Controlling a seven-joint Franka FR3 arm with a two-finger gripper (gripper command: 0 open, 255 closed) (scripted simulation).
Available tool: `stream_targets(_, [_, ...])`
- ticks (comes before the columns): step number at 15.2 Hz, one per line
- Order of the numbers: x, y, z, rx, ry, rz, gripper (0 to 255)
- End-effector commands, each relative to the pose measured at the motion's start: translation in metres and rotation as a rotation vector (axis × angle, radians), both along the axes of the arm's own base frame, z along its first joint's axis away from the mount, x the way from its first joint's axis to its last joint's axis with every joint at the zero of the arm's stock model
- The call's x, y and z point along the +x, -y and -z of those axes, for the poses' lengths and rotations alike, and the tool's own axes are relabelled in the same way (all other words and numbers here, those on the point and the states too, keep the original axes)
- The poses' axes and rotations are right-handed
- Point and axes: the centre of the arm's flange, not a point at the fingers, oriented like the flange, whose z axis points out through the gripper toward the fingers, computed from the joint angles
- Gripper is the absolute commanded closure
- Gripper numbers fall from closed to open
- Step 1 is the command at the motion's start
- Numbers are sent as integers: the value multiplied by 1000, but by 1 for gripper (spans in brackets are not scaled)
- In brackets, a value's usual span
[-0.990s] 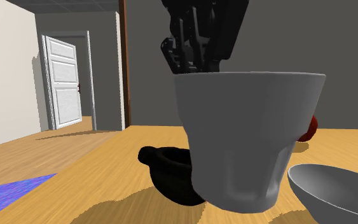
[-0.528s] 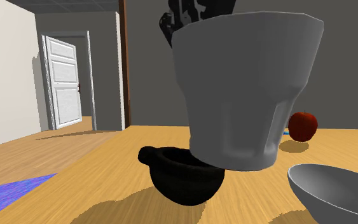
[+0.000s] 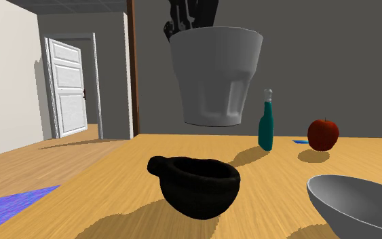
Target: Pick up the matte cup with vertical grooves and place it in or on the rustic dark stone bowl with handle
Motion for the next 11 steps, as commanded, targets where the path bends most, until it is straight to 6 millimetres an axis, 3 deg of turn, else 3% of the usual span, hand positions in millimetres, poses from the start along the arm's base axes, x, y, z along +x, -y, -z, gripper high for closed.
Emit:
stream_targets(1, [4, -28, -6, -1, 0, 1, 255])
stream_targets(5, [18, -81, -19, -1, 0, 1, 255])
stream_targets(11, [18, -81, 13, -1, 0, 1, 255])
